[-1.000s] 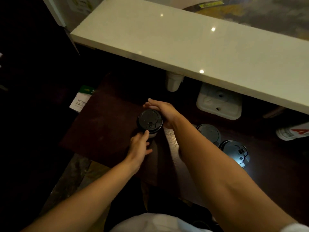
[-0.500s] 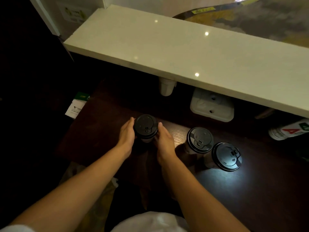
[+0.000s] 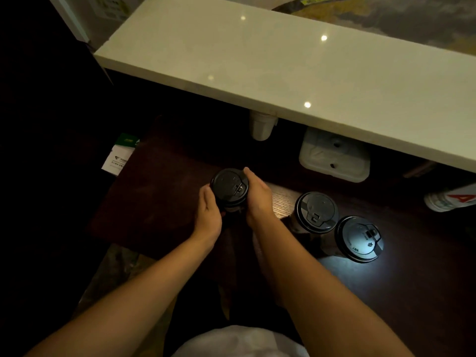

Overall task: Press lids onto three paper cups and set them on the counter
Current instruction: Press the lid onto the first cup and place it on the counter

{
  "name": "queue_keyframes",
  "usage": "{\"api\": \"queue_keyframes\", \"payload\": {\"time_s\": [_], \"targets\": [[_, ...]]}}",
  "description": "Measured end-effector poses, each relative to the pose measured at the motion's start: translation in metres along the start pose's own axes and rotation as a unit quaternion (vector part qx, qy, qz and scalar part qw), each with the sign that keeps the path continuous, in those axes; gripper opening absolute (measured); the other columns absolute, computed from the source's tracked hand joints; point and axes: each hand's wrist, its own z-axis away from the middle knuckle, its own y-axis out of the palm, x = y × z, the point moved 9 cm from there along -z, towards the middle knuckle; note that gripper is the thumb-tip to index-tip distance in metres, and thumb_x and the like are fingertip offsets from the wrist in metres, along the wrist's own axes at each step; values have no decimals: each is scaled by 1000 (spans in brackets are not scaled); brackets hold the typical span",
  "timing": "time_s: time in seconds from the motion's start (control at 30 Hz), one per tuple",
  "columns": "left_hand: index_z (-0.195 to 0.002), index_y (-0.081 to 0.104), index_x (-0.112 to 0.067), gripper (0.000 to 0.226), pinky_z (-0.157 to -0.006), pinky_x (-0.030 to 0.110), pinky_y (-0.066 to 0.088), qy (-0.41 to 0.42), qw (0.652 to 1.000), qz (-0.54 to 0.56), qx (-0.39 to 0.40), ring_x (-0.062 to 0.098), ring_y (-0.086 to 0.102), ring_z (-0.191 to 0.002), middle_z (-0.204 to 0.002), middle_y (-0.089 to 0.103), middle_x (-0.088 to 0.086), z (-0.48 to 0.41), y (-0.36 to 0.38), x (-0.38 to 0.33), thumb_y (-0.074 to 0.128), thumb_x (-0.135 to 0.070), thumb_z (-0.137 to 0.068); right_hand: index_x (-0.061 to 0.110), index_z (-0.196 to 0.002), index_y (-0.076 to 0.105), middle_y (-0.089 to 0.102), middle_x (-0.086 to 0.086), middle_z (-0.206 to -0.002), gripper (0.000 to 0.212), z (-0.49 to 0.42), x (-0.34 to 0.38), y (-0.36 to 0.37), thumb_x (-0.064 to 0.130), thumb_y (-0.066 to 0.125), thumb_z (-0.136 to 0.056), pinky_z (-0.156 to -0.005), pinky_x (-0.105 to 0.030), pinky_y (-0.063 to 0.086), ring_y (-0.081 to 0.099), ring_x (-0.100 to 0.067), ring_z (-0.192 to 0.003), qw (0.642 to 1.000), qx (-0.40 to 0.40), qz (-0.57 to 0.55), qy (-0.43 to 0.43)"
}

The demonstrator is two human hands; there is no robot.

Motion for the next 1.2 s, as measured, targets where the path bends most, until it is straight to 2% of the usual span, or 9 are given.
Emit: {"api": "queue_keyframes", "payload": {"time_s": [0.23,0.4,0.47,0.6,0.73,0.83,0.97,1.07,1.2], "targets": [[-146,29,-22,47,-81,31,52,-5,1000,-21,7,23,50,-126,-145,40,4,14,4,17,21,-41,-104,8,-103,78,78,-9,-103,22,-25,15,29,24,70,-90,-90,-37,57,73,-26,-100,992,97,81,30],[-145,28,-23,46,-79,32,52,-13,998,-49,29,24,51,-123,-147,38,5,19,2,26,25,-41,-103,6,-115,75,75,-9,-108,31,-25,22,41,27,67,-94,-80,-30,58,71,-21,-94,968,173,175,56],[-147,27,-23,47,-85,36,52,-29,997,-52,50,24,50,-124,-148,36,3,19,-1,27,27,-41,-104,7,-113,75,76,-10,-113,32,-24,23,40,32,68,-93,-87,-34,58,72,-22,-99,965,175,189,47],[-147,31,-23,48,-99,45,46,-70,994,-60,59,26,44,-130,-150,35,6,15,-17,27,35,-39,-102,11,-120,70,75,-6,-120,43,-18,23,21,46,58,-97,-102,-36,49,66,-20,-119,988,135,70,25],[-146,32,-29,74,-104,40,42,12,987,-142,75,19,40,-132,-153,29,1,7,-32,-8,50,-56,-80,13,-137,58,65,-8,-138,44,-1,8,-21,34,37,-105,-112,-38,35,57,-21,-128,997,53,-57,4],[-147,30,-28,86,-108,37,34,196,931,-292,97,20,31,-136,-152,29,-1,6,-21,-62,55,-63,-73,18,-137,57,61,-6,-142,39,12,-10,-43,8,43,-101,-110,-39,43,57,-20,-129,1000,6,-4,-9],[-149,26,-26,88,-106,33,32,301,822,-463,137,19,25,-131,-144,32,-2,7,9,-88,63,-61,-78,8,-143,52,61,-4,-133,68,20,-12,-34,-20,61,-82,-72,-10,54,63,6,-105,980,73,165,-88],[-149,27,-28,93,-106,41,40,300,775,-528,173,19,26,-128,-139,32,-3,3,21,-81,66,-65,-73,15,-144,50,64,0,-127,79,19,-15,-15,-12,76,-75,-79,-13,55,65,-4,-107,945,145,263,-128],[-143,34,-21,91,-102,36,42,306,771,-532,170,16,31,-123,-133,33,-4,5,23,-83,68,-65,-70,26,-143,49,64,0,-131,85,17,-17,-10,16,87,-67,-100,-40,54,62,-17,-120,920,149,335,-142]]}}
